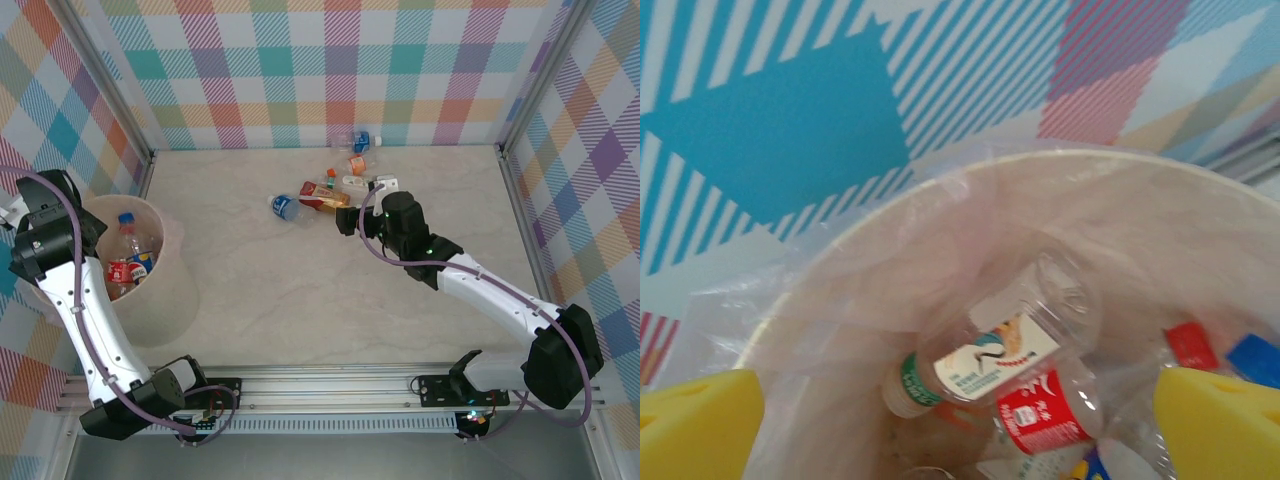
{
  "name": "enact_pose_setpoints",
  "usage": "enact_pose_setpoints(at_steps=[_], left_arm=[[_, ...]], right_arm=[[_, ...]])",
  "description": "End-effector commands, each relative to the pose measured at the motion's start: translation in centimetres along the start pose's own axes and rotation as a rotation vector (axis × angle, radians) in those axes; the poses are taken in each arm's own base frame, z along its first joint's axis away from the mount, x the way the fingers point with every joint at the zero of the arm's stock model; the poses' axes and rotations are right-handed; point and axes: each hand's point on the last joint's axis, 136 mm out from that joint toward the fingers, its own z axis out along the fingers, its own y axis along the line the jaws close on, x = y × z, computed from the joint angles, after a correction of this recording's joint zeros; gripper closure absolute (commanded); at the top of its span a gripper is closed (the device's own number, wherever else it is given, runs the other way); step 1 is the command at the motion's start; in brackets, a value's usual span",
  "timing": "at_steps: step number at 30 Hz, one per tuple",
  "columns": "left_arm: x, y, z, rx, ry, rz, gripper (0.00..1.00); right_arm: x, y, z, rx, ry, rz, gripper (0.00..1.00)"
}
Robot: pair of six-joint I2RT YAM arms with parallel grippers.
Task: Put the plastic bottles in the bin
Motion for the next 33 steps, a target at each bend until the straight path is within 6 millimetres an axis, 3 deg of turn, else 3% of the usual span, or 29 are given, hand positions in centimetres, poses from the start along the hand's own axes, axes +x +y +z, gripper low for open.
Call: enact_pose_setpoints(at_steps=[1, 12, 21, 33], left_arm=[[0.3, -1.5, -0.8, 0.114, 0.025, -0.031, 0.00], [0.9, -7.0, -3.7, 0.309, -0.001, 0.036, 0.00], [1.4, -12.1, -7.5, 0.476, -0.034, 0.112, 0.00], [5.5, -22.1, -14.5, 0.815, 0.004, 0.266, 0.00]], right_arm=[[-0.8, -0.1, -0.7, 0.001, -0.017, 0.036, 0.00], [0.2, -1.6, -1.5, 0.057, -0.022, 0.055, 0.00], [0.6, -2.4, -1.5, 0.098, -0.016, 0.046, 0.00], [1.0, -4.6, -0.8, 0.127, 0.026, 0.112, 0.00]])
